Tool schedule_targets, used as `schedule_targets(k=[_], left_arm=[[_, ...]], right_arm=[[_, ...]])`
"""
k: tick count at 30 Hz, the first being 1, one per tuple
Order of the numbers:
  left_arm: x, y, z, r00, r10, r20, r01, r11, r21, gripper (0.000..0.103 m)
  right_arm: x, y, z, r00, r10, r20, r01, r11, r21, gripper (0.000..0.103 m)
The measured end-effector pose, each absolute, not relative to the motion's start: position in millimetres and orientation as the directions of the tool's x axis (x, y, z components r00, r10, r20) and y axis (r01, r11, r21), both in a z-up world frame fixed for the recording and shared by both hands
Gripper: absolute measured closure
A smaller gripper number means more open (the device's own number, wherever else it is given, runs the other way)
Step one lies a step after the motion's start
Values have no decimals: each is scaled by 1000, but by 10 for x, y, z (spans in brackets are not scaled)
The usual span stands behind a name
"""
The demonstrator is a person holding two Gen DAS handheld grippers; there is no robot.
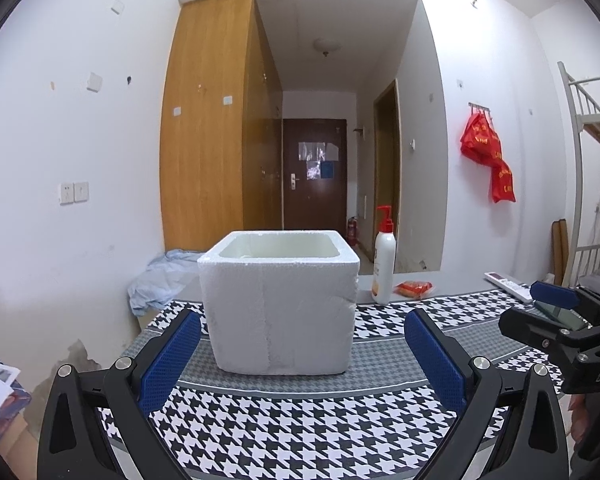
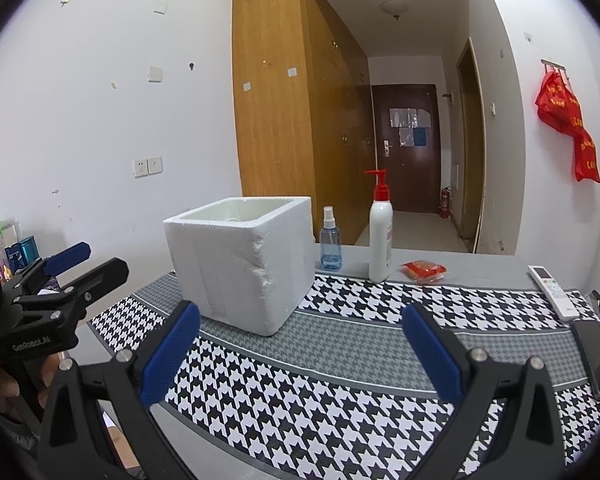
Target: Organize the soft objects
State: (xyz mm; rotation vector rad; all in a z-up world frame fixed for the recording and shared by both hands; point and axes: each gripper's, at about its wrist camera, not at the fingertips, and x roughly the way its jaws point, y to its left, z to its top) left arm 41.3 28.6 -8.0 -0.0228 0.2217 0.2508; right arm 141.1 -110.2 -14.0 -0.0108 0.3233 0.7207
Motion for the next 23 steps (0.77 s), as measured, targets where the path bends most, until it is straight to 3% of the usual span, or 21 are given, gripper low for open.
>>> schedule_targets(k=[23], left_arm=[[351,272,-92,947,229,-226,-234,972,5,1]], right_arm=[[1351,-1125,-130,715,635,-292,-639,763,94,1]])
